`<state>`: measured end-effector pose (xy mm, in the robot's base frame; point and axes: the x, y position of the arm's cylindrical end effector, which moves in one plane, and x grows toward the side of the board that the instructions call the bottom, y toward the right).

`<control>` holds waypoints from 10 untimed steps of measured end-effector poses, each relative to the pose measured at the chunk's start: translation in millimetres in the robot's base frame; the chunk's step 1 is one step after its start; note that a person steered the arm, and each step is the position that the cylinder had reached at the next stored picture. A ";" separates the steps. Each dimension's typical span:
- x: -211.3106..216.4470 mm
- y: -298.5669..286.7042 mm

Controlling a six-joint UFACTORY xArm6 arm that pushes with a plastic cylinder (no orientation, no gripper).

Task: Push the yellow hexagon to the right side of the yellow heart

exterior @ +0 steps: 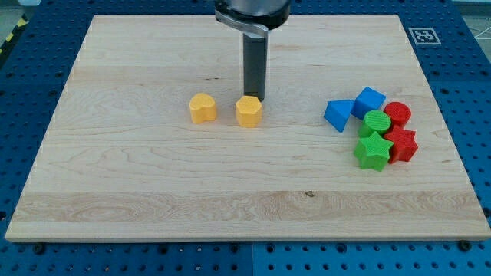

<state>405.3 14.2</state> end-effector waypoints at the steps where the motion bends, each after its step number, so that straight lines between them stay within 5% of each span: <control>1: 5.7 17.4; 3: 41.9 57.2; 5: 43.1 -7.9; 7: 23.5 -52.7; 9: 15.2 1.9; 10: -9.0 -17.1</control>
<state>396.3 -2.9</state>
